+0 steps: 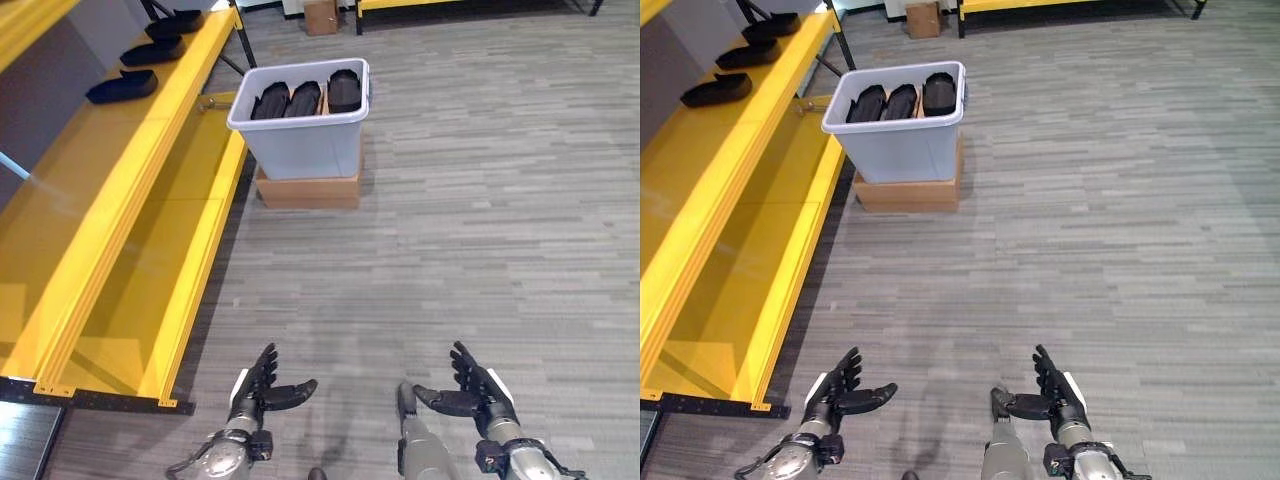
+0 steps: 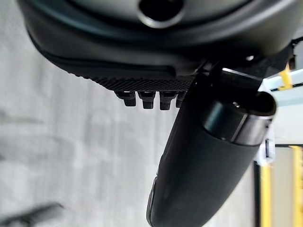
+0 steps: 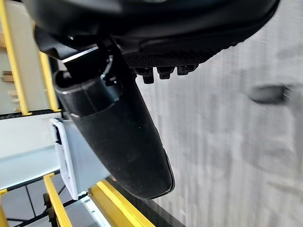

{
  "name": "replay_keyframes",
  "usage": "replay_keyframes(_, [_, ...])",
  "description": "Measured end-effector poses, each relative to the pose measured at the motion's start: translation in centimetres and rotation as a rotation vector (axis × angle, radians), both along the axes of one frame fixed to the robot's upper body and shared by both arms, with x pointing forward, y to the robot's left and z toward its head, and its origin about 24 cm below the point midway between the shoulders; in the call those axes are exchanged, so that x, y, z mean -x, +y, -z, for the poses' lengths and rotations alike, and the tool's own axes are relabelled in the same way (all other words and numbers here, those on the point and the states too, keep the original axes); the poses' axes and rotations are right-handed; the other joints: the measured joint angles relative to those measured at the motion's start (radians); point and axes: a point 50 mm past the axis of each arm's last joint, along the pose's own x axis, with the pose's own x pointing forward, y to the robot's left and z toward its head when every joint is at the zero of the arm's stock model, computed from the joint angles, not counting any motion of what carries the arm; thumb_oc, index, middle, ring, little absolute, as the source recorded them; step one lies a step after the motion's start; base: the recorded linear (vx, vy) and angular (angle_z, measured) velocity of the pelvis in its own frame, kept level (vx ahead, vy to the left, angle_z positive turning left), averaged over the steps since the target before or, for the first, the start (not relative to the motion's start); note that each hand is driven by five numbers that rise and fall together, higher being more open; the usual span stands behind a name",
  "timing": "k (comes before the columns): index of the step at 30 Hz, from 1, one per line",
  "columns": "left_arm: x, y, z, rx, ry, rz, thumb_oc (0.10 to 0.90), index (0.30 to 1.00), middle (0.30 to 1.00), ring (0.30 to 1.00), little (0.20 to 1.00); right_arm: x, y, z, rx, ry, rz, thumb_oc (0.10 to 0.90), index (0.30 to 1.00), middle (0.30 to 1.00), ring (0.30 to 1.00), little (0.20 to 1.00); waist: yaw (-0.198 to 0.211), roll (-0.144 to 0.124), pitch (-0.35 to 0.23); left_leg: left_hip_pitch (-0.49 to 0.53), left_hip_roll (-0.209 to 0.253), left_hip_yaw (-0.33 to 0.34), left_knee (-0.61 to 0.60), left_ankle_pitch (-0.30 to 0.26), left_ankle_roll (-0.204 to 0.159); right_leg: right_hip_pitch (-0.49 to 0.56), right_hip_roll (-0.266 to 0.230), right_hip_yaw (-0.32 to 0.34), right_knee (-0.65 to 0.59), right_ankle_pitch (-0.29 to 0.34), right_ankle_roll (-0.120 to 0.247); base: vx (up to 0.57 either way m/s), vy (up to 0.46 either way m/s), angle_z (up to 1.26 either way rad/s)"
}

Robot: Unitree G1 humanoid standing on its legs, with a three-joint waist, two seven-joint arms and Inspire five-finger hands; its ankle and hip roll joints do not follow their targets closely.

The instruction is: Move parts from the plastic box to the shelf.

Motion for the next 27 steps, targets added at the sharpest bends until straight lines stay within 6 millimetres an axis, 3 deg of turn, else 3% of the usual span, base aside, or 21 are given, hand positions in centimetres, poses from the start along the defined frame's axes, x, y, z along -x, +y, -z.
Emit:
replay_keyframes(2, [-0.6,-0.3,-0.4,0.014,-0.023,-0.004,0.9,1.0,1.0,1.0,1.0,-0.7,-0.3,-0.6,0.003,-0.036,0.006,0.9,1.0,1.0,1.0,1.0,0.003,-0.022,-0.001,-0.017,0.024,-0.003,0.088,0.025,-0.029,0.027,0.013,-0.002,0.002,-0.029,-0.029,0.29,-0.331,0.02])
replay_keyframes(4, [-1.3,-0.2,-0.7,0.012,-0.044,-0.002,0.9,1.0,1.0,1.0,1.0,-1.2,-0.3,-1.1,-0.001,-0.074,0.02,0.9,1.0,1.0,1.0,1.0,0.008,-0.047,-0.004,-0.101,0.048,-0.04,0.275,0.035,-0.053,0.051,0.027,-0.007,-0.002,-0.045,-0.06,0.21,-0.286,-0.09])
replay_keyframes(6, [-1.3,-0.3,-0.7,0.042,-0.041,-0.017,0.9,1.0,1.0,1.0,1.0,-1.1,-0.8,-1.2,0.01,-0.075,0.027,0.9,1.0,1.0,1.0,1.0,0.031,-0.057,-0.002,-0.184,0.086,-0.107,0.468,0.106,-0.081,0.081,0.073,-0.001,0.02,-0.089,-0.119,0.3,-0.322,-0.21])
replay_keyframes(7, [-1.4,-0.2,-0.8,0.043,-0.044,-0.021,0.9,1.0,1.0,1.0,1.0,-0.8,-0.8,-0.9,0.009,-0.062,0.029,0.9,1.0,1.0,1.0,1.0,0.043,-0.075,0.0,-0.199,0.096,-0.123,0.549,0.157,-0.103,0.103,0.079,0.002,0.027,-0.093,-0.151,0.31,-0.207,-0.2])
replay_keyframes(8, [-1.2,-0.1,-0.7,0.041,-0.037,-0.023,0.9,1.0,1.0,1.0,1.0,-0.6,-0.8,-0.9,0.011,-0.06,0.034,0.9,1.0,1.0,1.0,1.0,0.052,-0.092,0.004,-0.232,0.1,-0.11,0.637,0.171,-0.104,0.131,0.084,0.004,0.016,-0.103,-0.172,0.27,-0.108,-0.19])
replay_keyframes(9, [-0.9,-0.1,-0.5,0.041,-0.027,-0.026,0.9,1.0,1.0,1.0,1.0,-0.3,-0.8,-0.7,0.013,-0.05,0.046,0.9,1.0,1.0,1.0,1.0,0.06,-0.113,0.006,-0.27,0.097,-0.064,0.685,0.122,-0.09,0.156,0.083,0.013,0.001,-0.108,-0.177,0.36,-0.027,-0.04])
replay_keyframes(10, [-1.0,-0.1,-0.5,0.043,-0.031,-0.024,0.9,1.0,1.0,1.0,1.0,-0.2,-0.8,-0.7,0.016,-0.048,0.051,0.9,1.0,1.0,1.0,1.0,0.063,-0.131,0.006,-0.304,0.073,-0.013,0.674,0.069,-0.07,0.168,0.078,0.009,-0.017,-0.103,-0.183,0.27,0.01,0.0])
replay_keyframes(11, [-0.8,-0.1,-0.4,0.043,-0.023,-0.026,0.9,1.0,1.0,1.0,1.0,0.0,-0.9,-0.6,0.016,-0.041,0.053,0.9,1.0,1.0,1.0,1.0,0.067,-0.139,0.01,-0.342,0.042,-0.007,0.629,0.037,-0.069,0.182,0.083,0.023,-0.032,-0.114,-0.184,0.3,0.032,-0.03])
replay_keyframes(13, [-0.4,0.1,-0.2,0.042,-0.01,-0.034,0.9,1.0,1.0,1.0,1.0,0.1,-0.9,-0.5,0.016,-0.036,0.056,0.9,1.0,1.0,1.0,1.0,0.088,-0.143,0.014,-0.374,0.013,0.015,0.532,0.011,-0.044,0.212,0.094,0.025,-0.052,-0.112,-0.187,0.46,0.128,-0.24])
replay_keyframes(15, [0.4,0.3,0.3,0.038,0.02,-0.042,0.9,1.0,1.0,1.0,1.0,0.3,-0.8,-0.4,0.018,-0.03,0.05,0.9,1.0,1.0,1.0,1.0,0.089,-0.138,0.009,-0.333,-0.012,0.012,0.263,0.018,-0.038,0.243,0.105,0.022,-0.067,-0.121,-0.167,0.37,0.103,-0.08])
replay_keyframes(16, [0.5,0.4,0.5,0.035,0.03,-0.042,0.9,1.0,1.0,1.0,1.0,0.3,-0.9,-0.4,0.019,-0.036,0.055,0.9,1.0,1.0,1.0,1.0,0.086,-0.135,0.011,-0.341,-0.002,0.011,0.122,0.052,-0.047,0.264,0.124,0.014,-0.092,-0.135,-0.146,0.22,0.041,0.15])
replay_keyframes(17, [0.4,0.4,0.6,0.033,0.033,-0.045,0.9,1.0,1.0,1.0,1.0,0.4,-0.9,-0.2,0.018,-0.027,0.061,0.9,1.0,1.0,1.0,1.0,0.086,-0.114,0.009,-0.344,-0.001,-0.012,0.004,0.084,-0.043,0.286,0.139,0.013,-0.108,-0.144,-0.141,0.37,0.07,0.17])
replay_keyframes(20, [0.6,0.6,0.8,0.03,0.045,-0.058,0.9,1.0,1.0,1.0,1.0,0.5,-0.6,0.5,0.013,0.009,0.047,0.9,1.0,1.0,1.0,1.0,0.096,-0.108,0.008,-0.397,-0.004,-0.032,-0.036,0.141,-0.032,0.312,0.157,0.027,-0.111,-0.169,-0.143,0.38,0.108,-0.12])
replay_keyframes(22, [1.2,0.9,1.2,0.029,0.065,-0.075,0.9,1.0,1.0,1.0,1.0,0.6,-0.2,0.7,0.005,0.019,0.029,0.9,1.0,1.0,1.0,1.0,0.116,-0.101,0.004,-0.383,-0.001,-0.014,-0.039,0.157,-0.023,0.344,0.164,0.076,-0.107,-0.184,-0.138,0.5,0.201,-0.64])
replay_keyframes(25, [1.6,0.9,1.3,0.031,0.077,-0.079,0.9,1.0,1.0,1.0,1.0,0.9,0.2,0.9,-0.006,0.032,0.011,0.9,1.0,1.0,1.0,1.0,0.111,-0.079,-0.025,-0.363,-0.023,0.028,-0.016,0.172,0.006,0.383,0.15,0.113,-0.103,-0.236,-0.118,0.58,0.288,-0.49])
replay_keyframes(26, [1.8,0.9,1.3,0.033,0.073,-0.083,0.9,1.0,1.0,1.0,1.0,1.1,0.4,1.1,-0.004,0.047,-0.009,0.9,1.0,1.0,1.0,1.0,0.122,-0.073,-0.049,-0.326,-0.04,0.03,-0.051,0.223,0.06,0.373,0.133,0.141,-0.059,-0.277,-0.095,0.45,0.256,-0.45])
replay_keyframes(27, [1.6,1.1,1.2,0.027,0.07,-0.084,0.9,1.0,1.0,1.0,1.0,1.1,0.7,1.2,-0.016,0.05,-0.014,0.9,1.0,1.0,1.0,1.0,0.119,-0.087,-0.056,-0.311,-0.062,0.041,-0.057,0.217,0.088,0.367,0.108,0.144,-0.023,-0.301,-0.074,0.38,0.235,-0.47])
